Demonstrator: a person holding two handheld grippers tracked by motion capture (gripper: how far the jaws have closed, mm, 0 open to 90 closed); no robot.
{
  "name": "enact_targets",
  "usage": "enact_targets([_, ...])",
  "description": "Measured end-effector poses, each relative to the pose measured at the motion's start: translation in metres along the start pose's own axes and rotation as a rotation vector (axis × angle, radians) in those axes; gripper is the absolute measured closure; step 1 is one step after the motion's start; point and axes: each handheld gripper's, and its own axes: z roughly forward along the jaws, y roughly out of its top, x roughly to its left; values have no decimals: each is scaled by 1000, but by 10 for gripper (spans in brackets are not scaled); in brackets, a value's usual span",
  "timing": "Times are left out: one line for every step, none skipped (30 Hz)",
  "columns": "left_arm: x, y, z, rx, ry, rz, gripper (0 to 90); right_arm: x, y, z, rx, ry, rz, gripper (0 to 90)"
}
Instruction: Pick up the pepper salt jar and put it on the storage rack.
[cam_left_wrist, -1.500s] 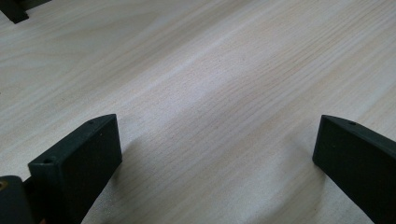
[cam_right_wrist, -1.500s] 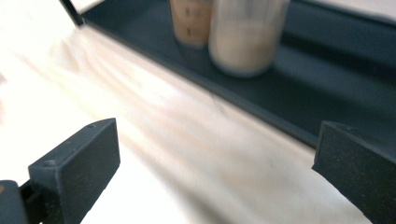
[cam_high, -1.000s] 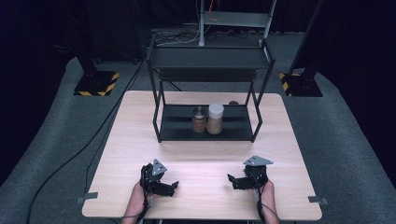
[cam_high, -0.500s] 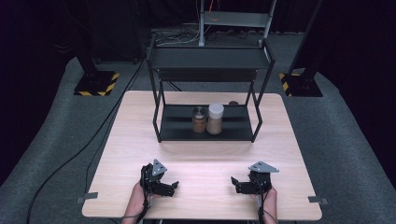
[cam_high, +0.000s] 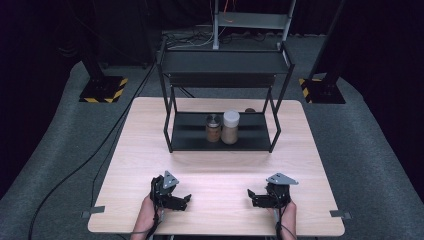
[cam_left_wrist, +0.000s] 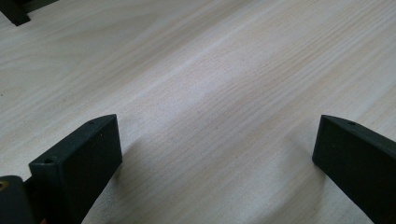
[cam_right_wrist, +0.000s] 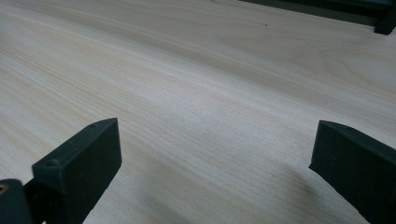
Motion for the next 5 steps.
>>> enact_targets([0,0,0,-1,0,0,8,0,0,0,1,-1,-3,7])
enact_targets([0,0,0,0,0,0,8,1,0,0,2,-3,-4,9])
enact_targets([0,0,0,0,0,1,8,1,1,0,4,-5,-5,9])
enact_targets([0,0,0,0,0,2,9,2,1,1,7,-7,-8,10])
enact_targets([0,0,0,-1,1,3,9,2,2,1,9,-7,-10,10])
